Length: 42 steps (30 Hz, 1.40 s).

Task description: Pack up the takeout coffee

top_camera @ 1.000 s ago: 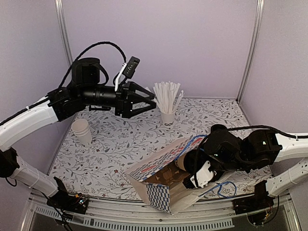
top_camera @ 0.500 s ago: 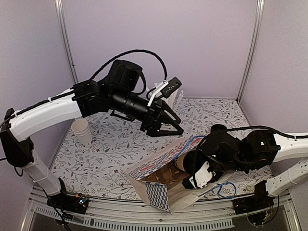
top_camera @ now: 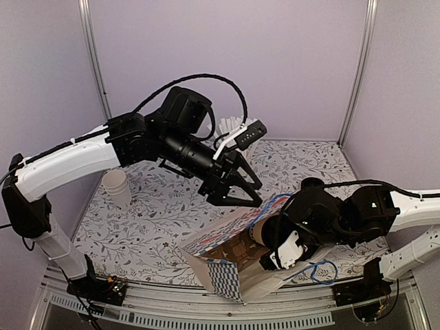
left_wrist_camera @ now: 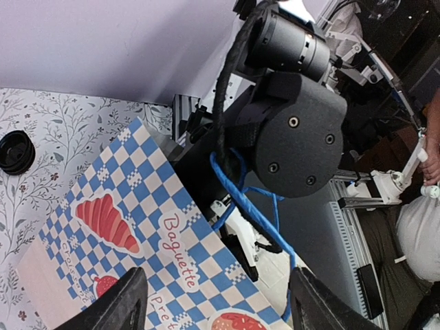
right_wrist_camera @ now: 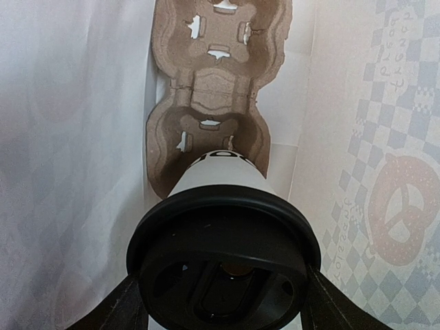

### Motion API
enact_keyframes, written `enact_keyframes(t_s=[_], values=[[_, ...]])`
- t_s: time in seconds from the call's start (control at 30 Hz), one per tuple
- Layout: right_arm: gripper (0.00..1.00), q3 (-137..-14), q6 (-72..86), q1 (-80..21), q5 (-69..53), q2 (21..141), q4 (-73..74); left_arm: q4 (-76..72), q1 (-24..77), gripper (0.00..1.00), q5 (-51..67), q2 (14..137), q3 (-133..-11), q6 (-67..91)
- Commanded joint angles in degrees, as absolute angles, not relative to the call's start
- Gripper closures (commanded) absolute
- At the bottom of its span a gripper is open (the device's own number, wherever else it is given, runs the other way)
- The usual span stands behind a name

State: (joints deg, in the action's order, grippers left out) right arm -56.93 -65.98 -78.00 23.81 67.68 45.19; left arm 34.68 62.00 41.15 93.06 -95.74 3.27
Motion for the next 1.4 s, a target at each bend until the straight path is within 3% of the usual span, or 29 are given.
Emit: enact_keyframes(t_s=[0.0,0.17,0.3,0.73,1.1,1.37], values=[[0.69,-57.8,-65.1,-78.4,23.9,67.9,44.8,35.8,63.4,0.27,44.2,95.7,-99.1,2.0],[0.69,-57.3,-65.1,-78.4,24.0,67.6,44.7,39.4,64.4,0.28,42.9,99.9,-104.0,3.4],[0.69,-57.0,-65.1,-78.4,24.2,67.5,44.5,41.0,64.4,0.37,43.2,101.9,-106.0,4.8],[0.69,-57.3,-65.5,-79.1,24.0,67.2,46.9,28.8,61.5,1.0,44.2,96.7,-97.3,9.2],[0.69,-57.3,-66.1,-79.3,23.6,67.5,46.3,-2.8,59.6,1.0,41.7,84.5,-76.7,19.9],[0.69,-57.2,-65.9,-79.4,24.9,70.1,41.2,-8.6,60.1,1.0,44.7,85.9,-74.1,23.1]])
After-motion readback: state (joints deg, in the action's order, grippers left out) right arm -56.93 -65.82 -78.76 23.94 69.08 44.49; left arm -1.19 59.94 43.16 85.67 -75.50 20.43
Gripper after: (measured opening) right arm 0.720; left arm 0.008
